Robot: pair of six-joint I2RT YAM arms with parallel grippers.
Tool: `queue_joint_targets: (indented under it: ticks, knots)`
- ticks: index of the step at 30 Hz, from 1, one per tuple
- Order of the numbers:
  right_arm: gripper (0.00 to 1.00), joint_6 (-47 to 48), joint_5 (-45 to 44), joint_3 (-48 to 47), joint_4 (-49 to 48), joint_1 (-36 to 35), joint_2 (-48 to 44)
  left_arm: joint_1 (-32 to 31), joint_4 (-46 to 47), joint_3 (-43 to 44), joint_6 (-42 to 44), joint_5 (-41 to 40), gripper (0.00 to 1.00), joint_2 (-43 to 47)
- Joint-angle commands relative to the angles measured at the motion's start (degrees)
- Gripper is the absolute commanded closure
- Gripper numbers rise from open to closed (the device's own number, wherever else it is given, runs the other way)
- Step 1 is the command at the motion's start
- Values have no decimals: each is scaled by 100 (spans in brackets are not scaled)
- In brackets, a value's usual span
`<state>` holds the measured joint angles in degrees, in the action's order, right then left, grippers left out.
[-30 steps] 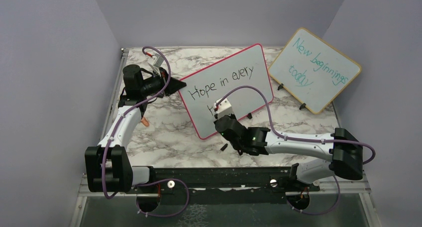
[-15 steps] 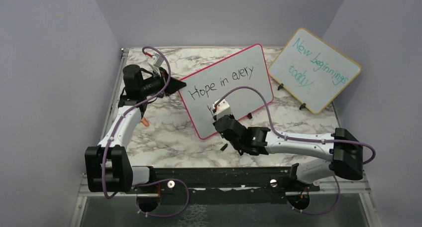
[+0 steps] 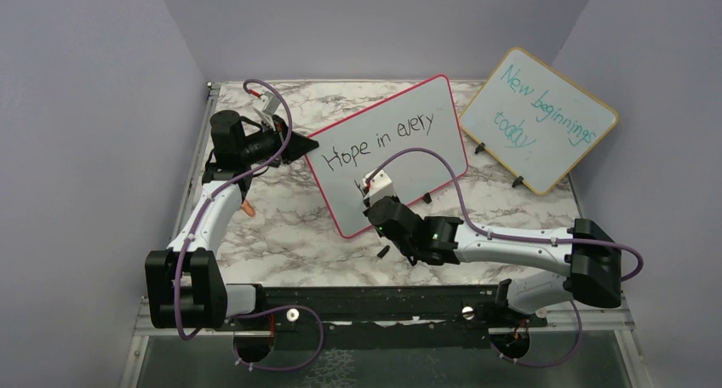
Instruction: Write a sentence on the whiteboard
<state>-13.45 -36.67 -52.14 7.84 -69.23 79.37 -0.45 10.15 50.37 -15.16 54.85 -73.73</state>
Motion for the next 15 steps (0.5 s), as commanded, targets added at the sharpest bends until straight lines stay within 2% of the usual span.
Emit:
queue_joint_targets:
  ticks: [1, 11, 15]
  knots:
    - [99, -54, 102, -60, 125, 67, -86, -34, -570, -192, 742, -800, 100, -228]
    - [99, 246, -642, 121, -161, 87, -667, -34, -574, -194, 751, -811, 100, -229]
    - [99, 345, -673, 232, -371, 262, -721, -34, -570, -194, 751, -818, 100, -232]
